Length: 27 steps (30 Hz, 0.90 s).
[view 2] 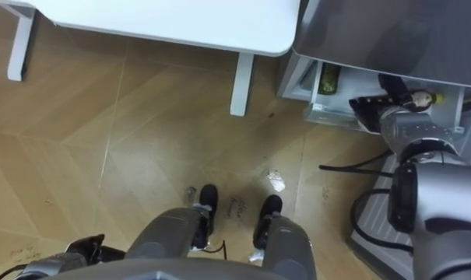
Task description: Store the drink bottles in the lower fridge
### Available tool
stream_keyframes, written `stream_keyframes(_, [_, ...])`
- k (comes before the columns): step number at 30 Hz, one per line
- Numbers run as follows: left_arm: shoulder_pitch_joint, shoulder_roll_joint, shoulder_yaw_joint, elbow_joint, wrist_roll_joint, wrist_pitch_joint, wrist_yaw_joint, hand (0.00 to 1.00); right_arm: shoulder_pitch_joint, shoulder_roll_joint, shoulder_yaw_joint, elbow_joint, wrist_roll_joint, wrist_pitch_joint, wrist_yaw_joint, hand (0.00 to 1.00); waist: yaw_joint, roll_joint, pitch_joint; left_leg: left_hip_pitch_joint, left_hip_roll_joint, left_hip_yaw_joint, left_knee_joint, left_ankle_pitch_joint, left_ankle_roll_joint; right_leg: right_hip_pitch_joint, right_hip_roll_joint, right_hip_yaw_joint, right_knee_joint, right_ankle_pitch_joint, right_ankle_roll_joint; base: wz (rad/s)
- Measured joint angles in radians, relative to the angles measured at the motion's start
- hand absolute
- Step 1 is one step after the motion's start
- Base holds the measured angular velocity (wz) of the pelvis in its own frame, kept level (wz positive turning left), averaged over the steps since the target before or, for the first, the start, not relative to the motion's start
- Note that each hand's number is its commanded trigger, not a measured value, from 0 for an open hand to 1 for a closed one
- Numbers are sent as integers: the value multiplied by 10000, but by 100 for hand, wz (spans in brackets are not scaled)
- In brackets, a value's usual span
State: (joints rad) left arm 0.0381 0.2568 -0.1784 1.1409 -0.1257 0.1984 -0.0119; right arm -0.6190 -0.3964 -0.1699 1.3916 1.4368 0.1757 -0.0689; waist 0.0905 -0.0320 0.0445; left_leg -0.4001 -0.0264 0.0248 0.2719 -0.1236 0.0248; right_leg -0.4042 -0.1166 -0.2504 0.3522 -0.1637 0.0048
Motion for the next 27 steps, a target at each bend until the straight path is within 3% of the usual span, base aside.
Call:
stream_keyframes(5, [6,-1,198,14,-9,-160,-45,0,240,-171,214,4,-948,-19,283,0,-126,106,-66,241,127,18,15,-3,-1,472,173,-32,-504,305,-13,-4])
stream_keyframes(6, [21,-16,231,17,13,-185,-110,0,307,-278,174,2,-1505,-50,311,0,-193,200,-129,328,141,3,18,-3,-1,621,220,-20,-629,371,-2,0])
stream_keyframes(8, [81,-23,415,17,30,-271,-190,0,504,-396,179,-2,-2367,-217,391,0,-259,303,-166,633,140,3,-17,-9,-1,943,229,-25,-684,377,5,3])
stream_keyframes(10, [151,-18,488,10,3,-370,-189,0,1225,-397,307,-418,-3760,-465,398,0,-329,427,-272,1053,151,-14,-242,-10,-8,1356,271,-9,-819,385,23,2])
stream_keyframes(14, [310,-15,487,22,-12,-603,-199,0,2131,-356,488,-583,-5628,-471,110,0,-346,513,-337,1595,159,17,-417,0,-22,1906,308,44,-982,345,37,-3])
stream_keyframes(17, [372,-21,487,44,-21,-772,-179,0,2605,-300,642,-615,-6408,-555,-324,0,-419,467,-330,1848,148,6,-402,10,-31,2126,308,39,-1010,335,47,0])
stream_keyframes(19, [567,-20,488,-17,8,-833,-141,0,3060,-44,722,-642,-6664,-559,-627,0,-495,322,-397,2140,150,12,-521,9,-33,2424,335,48,-1137,309,68,0])
stream_keyframes(22, [710,-46,501,-3,-3,-833,-132,0,3521,323,704,-660,-7073,-559,-644,0,-635,165,-432,2432,155,16,-616,3,-37,2762,371,48,-1340,329,89,0])
stream_keyframes(27, [892,-108,626,-15,31,-955,83,0,4277,711,692,-737,-7308,-645,-988,0,-619,170,-429,3092,159,42,-759,-142,-41,3462,427,120,-1673,326,136,-5])
